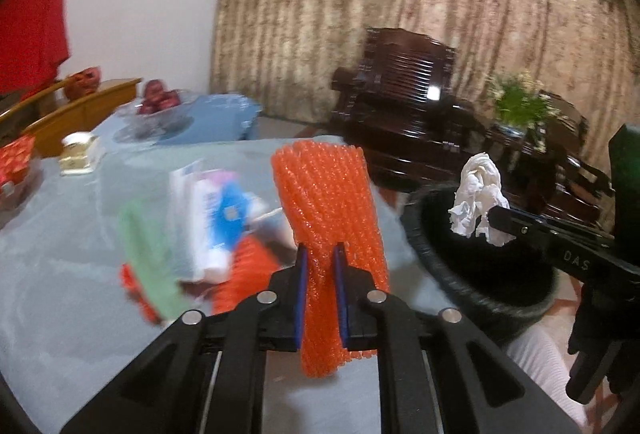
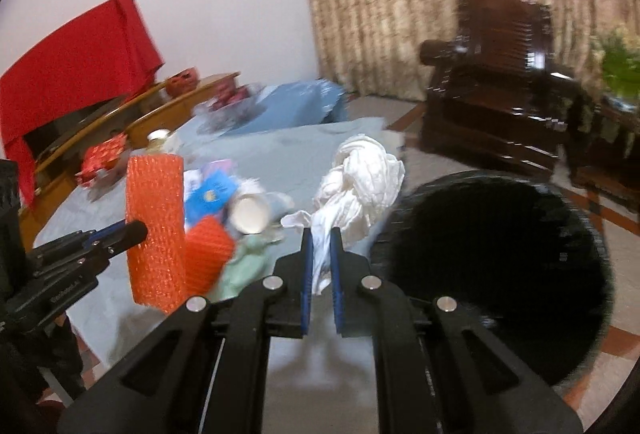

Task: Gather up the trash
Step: 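Carry both items over the black bin and open both grippers to drop them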

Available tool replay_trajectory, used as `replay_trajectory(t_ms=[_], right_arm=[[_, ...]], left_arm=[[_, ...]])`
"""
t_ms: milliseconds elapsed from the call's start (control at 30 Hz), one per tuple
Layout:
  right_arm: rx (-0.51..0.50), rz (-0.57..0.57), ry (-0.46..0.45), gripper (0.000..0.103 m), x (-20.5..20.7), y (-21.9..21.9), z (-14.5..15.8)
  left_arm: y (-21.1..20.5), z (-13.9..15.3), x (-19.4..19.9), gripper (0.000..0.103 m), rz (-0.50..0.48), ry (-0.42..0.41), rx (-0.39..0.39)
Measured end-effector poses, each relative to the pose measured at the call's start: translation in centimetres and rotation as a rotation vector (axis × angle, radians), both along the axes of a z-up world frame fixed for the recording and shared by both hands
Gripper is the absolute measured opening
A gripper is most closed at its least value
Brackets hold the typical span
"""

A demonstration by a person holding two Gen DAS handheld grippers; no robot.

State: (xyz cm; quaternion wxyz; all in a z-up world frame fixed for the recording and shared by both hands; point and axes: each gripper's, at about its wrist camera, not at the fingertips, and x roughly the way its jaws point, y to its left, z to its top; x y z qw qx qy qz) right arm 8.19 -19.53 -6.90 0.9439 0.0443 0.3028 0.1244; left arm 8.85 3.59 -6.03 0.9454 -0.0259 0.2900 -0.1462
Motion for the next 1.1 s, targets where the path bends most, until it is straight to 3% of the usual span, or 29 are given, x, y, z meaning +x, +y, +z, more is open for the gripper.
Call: replay_trajectory(t_ms=[233, 467, 533, 567, 600, 667, 833, 900, 1100], right_arm=[[0.000, -0.150, 0.024, 0.007, -0.3, -6.5, -1.2], [-0.005, -0.266, 0.074, 0.008, -0.3, -11.6, -3.6], [-0.010, -0.295, 0.089, 0.013, -0.3, -12.3, -4.2], [-0.015, -0.309, 0.095, 0.014, -0.3, -12.8, -4.5], [-0.021, -0.324, 0.100, 0.020, -0.5, -13.3, -4.9], [-0.031, -0.347, 0.100, 0.037, -0.8, -13.7, -5.2], [-0.056, -0.374, 0.077, 0.083, -1.5, -13.5, -5.2], [-0.055, -0.366, 0.056, 0.091, -1.7, -12.8, -5.0], [-0.017, -0.269, 0.037, 0.095, -1.0, -8.3, -4.0]], left_arm=[[-8.2, 0.3, 2.3, 0.012, -0.169, -0.023, -0.014], [-15.3, -0.6, 5.2, 0.012, -0.273, 0.003, -0.035], [-16.8, -0.8, 5.6, 0.014, -0.296, 0.006, -0.041], [-17.5, -1.0, 6.0, 0.021, -0.313, 0.016, -0.044], [-18.0, -1.2, 6.2, 0.037, -0.321, 0.024, -0.043], [-18.2, -1.5, 6.5, 0.052, -0.319, 0.031, -0.048], [-16.1, -1.7, 6.5, 0.067, -0.282, 0.038, -0.049], [-14.5, -1.5, 6.1, 0.077, -0.240, 0.021, -0.035], [-7.8, -1.4, 4.3, 0.085, -0.095, -0.029, 0.037]])
